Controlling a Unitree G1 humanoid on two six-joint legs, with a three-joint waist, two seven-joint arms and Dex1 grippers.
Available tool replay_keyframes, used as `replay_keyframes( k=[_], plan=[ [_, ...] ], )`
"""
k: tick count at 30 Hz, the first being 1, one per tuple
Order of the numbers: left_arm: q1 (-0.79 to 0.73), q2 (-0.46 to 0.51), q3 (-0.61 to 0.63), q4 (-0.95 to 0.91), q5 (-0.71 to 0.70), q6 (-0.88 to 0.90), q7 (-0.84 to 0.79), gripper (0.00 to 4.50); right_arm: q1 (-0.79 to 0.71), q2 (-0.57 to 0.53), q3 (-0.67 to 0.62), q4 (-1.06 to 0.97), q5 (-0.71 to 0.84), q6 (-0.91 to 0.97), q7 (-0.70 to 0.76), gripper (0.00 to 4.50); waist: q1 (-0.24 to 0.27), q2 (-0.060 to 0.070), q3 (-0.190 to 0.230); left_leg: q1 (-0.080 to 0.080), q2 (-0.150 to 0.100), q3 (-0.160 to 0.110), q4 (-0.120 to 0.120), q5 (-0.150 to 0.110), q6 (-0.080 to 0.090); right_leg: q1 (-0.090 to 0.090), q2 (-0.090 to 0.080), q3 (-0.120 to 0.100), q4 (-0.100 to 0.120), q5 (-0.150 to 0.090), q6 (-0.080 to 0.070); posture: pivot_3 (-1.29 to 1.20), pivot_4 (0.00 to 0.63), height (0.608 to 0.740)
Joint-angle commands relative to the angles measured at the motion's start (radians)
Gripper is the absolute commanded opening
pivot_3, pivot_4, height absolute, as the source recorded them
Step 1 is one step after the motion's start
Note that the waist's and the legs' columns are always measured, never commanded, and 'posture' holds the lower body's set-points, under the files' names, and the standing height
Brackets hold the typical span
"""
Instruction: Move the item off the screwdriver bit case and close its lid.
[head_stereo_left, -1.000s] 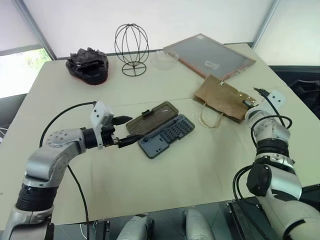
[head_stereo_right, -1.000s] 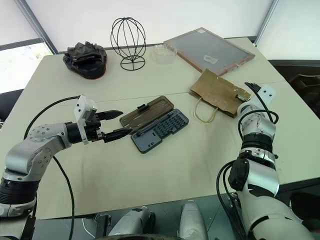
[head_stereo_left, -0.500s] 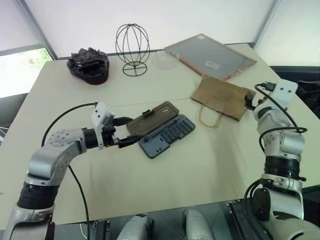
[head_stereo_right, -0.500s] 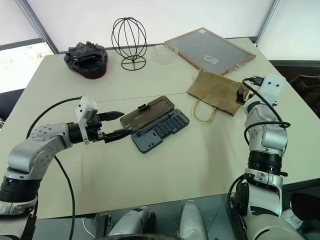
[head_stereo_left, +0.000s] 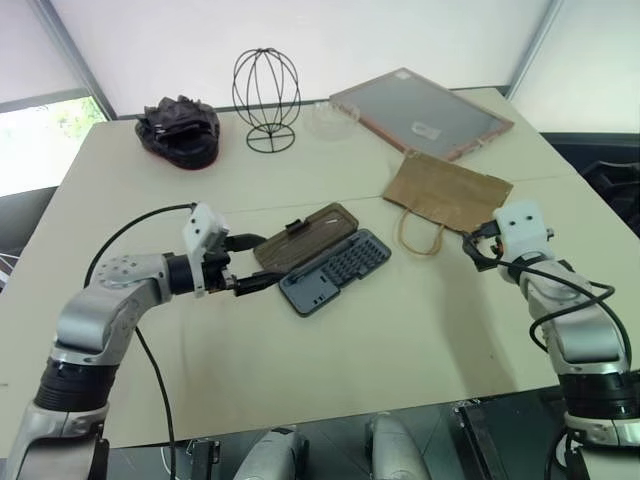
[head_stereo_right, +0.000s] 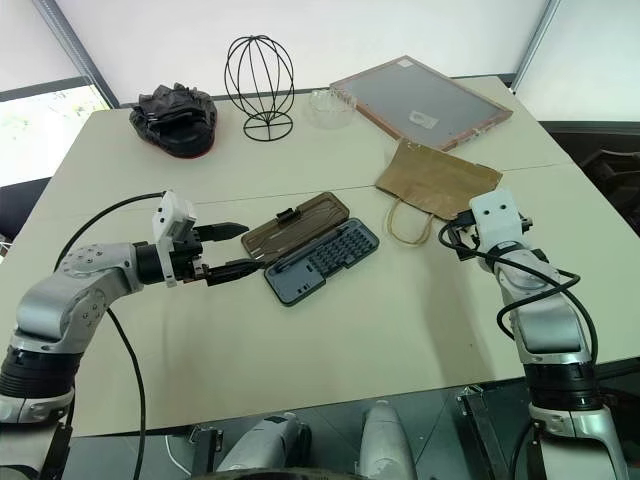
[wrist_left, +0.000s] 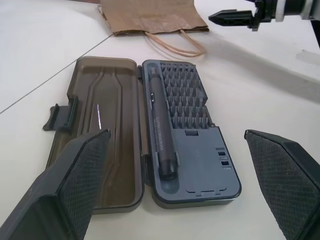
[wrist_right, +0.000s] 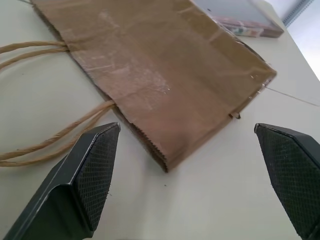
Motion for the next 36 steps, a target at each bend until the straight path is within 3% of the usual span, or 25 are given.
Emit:
replay_keyframes(
  k=[1,14,17,24,31,36],
  plan=[
    [-0.027,0.034,0.017,-0.034,-0.020,0.017,-0.023,4.50,-0.033,0.014,0.033,0.041,-0.051,-0.034,0.010,4.45,0.008,0.000,0.000,0.000,0.000,0.000,0.000,0.000,0.000,0.000,0.000,0.000,0.000,0.000,0.000,0.00,0.150,0.740],
    [-0.018,0.027,0.016,-0.068,-0.033,0.031,0.007,4.50,-0.248,0.042,0.198,0.594,-0.285,-0.220,-0.052,4.45,0.014,-0.004,-0.002,0.003,0.000,0.000,0.002,0.000,0.000,0.004,0.000,0.000,-0.003,0.000,0.000,0.00,0.150,0.740],
    [-0.012,0.025,0.017,-0.079,-0.036,0.034,0.017,4.50,-0.274,0.056,0.202,0.655,-0.295,-0.254,-0.047,3.70,0.016,-0.005,-0.003,0.003,0.000,-0.001,0.003,0.000,0.000,0.006,0.001,0.000,-0.005,0.000,0.000,0.00,0.150,0.740],
    [-0.001,0.023,0.021,-0.084,-0.037,0.035,0.028,4.50,-0.278,0.075,0.200,0.683,-0.308,-0.280,-0.043,0.14,0.021,-0.005,-0.003,0.006,0.000,-0.004,0.002,0.000,0.000,0.011,0.002,0.000,-0.008,0.000,0.000,0.00,0.150,0.740],
    [-0.008,0.020,0.015,-0.078,-0.037,0.033,0.022,4.50,-0.247,0.042,0.102,0.616,-0.345,-0.331,-0.261,0.03,0.024,-0.004,-0.002,0.006,-0.001,-0.005,0.001,0.000,0.000,0.012,0.002,0.000,-0.011,0.000,0.000,0.00,0.150,0.740],
    [-0.007,0.022,0.014,-0.068,-0.033,0.027,0.013,4.50,-0.076,0.006,-0.083,0.356,-0.389,-0.299,-0.470,0.03,0.027,-0.002,-0.001,0.006,-0.001,-0.004,-0.004,0.000,0.000,0.008,0.002,0.000,-0.011,0.000,0.000,0.00,0.150,0.740]
  ],
)
